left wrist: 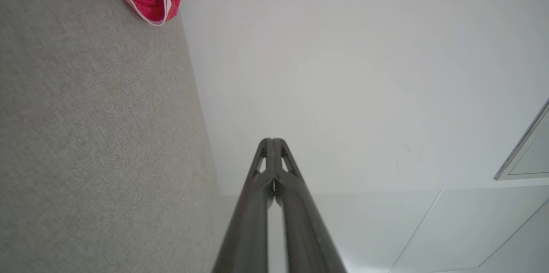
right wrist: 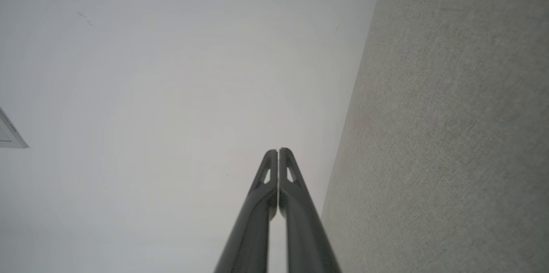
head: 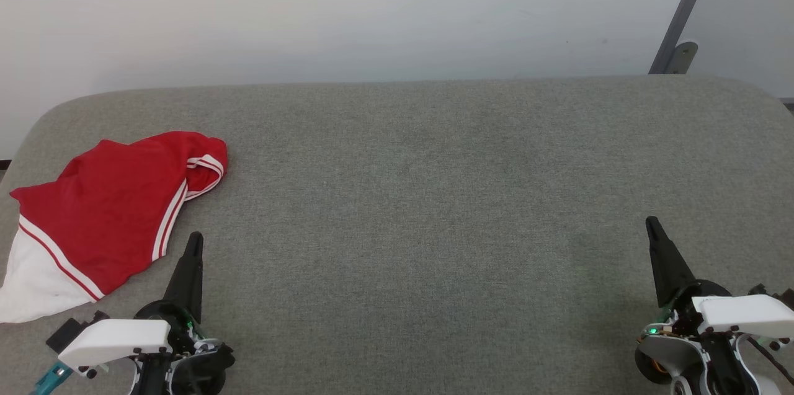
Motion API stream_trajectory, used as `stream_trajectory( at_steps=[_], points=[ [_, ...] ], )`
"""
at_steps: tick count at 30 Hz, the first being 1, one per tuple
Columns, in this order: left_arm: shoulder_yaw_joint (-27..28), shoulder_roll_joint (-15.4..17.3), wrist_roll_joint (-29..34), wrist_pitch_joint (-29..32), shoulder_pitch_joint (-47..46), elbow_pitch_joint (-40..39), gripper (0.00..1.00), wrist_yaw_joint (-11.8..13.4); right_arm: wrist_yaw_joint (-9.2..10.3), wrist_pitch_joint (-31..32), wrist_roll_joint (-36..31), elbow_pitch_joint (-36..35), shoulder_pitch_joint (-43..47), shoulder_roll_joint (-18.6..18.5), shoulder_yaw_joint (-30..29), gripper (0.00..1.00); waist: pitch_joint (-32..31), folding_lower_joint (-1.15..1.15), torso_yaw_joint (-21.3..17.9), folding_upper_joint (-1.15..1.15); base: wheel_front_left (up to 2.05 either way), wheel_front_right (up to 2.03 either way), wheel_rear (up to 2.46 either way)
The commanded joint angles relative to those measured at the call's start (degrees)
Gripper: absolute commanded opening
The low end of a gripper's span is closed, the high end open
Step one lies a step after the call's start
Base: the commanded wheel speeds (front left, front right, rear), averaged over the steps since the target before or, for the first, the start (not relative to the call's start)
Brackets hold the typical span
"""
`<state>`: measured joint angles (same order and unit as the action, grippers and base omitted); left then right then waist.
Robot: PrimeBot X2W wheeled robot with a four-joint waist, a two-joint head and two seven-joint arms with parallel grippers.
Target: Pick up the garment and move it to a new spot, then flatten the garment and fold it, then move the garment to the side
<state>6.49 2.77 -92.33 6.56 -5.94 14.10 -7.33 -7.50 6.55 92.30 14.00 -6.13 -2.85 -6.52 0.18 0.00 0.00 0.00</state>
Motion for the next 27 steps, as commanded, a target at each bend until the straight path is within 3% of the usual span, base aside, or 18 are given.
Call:
stream_trajectory(
  at_steps=[1,3,4,15,27],
  points=[
    [0.1,0.2,-0.2,0.0,-0.7,-0.1,0.00,-0.4,0.02,0.1,0.2,0.0,-0.2,-0.1,0.0,0.00,0.0,0.00,0.0,0.00,0.00,0.00,0.00],
    [0.1,0.2,-0.2,0.0,-0.7,-0.1,0.00,-0.4,0.02,0.1,0.2,0.0,-0.2,-0.1,0.0,0.00,0.0,0.00,0.0,0.00,0.00,0.00,0.00],
    [0.0,0.0,0.0,0.0,0.0,0.0,1.00,0.0,0.00,0.0,0.0,0.0,0.0,0.0,0.0,1.00,0.0,0.00,0.0,0.00,0.00,0.00,0.00],
    [-0.3,0.4,2.2,-1.6,-0.7,1.9,1.00,0.1,0.01,-0.9,-0.6,3.2,-1.0,-0.4,0.0,1.00,0.0,0.00,0.0,0.00,0.00,0.00,0.00],
    [-3.2,3.4,14.7,-5.2,-3.0,2.1,1.00,0.7,0.01,-4.6,-9.0,5.6,-4.7,-3.2,3.2,1.00,0.0,0.00,0.0,0.00,0.00,0.00,0.00]
  ],
)
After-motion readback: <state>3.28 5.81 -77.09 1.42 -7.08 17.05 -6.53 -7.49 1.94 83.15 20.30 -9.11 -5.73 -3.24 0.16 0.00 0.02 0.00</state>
